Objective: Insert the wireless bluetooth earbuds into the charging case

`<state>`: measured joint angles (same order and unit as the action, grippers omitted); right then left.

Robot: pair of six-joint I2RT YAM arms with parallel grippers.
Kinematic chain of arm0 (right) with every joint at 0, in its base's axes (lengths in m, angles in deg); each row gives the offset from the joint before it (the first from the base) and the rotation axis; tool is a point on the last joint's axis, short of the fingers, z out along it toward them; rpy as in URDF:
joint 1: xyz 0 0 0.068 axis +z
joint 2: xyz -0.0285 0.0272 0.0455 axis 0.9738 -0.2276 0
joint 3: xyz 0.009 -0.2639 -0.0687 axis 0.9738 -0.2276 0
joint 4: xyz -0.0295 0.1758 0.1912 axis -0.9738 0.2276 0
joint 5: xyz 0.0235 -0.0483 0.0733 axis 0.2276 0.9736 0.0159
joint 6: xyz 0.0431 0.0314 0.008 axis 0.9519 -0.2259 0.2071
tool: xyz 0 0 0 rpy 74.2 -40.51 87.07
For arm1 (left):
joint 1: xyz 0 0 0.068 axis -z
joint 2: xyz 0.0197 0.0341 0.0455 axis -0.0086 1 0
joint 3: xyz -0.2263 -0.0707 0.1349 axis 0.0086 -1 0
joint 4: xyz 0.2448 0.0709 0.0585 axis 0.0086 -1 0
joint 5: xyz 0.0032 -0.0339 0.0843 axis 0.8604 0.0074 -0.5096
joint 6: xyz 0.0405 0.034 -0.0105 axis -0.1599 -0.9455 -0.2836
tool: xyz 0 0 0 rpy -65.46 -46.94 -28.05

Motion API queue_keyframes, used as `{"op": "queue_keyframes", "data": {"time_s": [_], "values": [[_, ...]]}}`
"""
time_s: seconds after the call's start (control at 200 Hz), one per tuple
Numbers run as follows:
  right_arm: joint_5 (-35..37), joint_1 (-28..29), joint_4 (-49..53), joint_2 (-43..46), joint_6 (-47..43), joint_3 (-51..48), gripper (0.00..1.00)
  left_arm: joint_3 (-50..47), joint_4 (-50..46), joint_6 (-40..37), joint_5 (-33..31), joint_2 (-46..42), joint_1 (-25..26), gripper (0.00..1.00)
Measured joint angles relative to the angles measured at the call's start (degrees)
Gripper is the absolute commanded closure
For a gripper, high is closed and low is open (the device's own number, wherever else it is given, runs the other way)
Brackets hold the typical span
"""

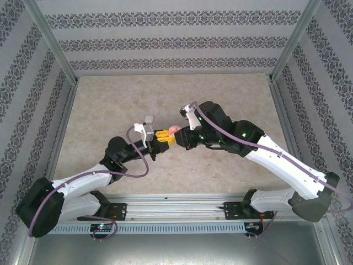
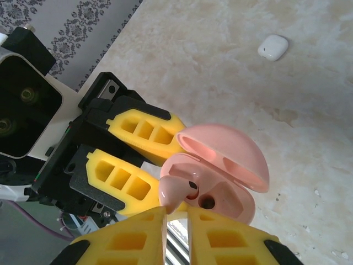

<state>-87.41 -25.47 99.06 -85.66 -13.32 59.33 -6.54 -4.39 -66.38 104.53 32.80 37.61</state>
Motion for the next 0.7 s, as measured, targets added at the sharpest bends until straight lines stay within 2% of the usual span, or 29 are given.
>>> {"op": "queue_keyframes", "data": {"time_s": [0.415, 0.704], "values": [[-0.7, -0.8, -0.7, -0.3, 1.0, 0.0, 0.82, 0.0, -0.9, 0.0, 0.1, -0.3, 0.0, 1.00], [-0.7, -1.8, 2.3, -0.3, -1.3, 3.0, 0.76, 0.3, -2.7, 0.0, 0.6, -0.6, 0.0, 1.00]]}}
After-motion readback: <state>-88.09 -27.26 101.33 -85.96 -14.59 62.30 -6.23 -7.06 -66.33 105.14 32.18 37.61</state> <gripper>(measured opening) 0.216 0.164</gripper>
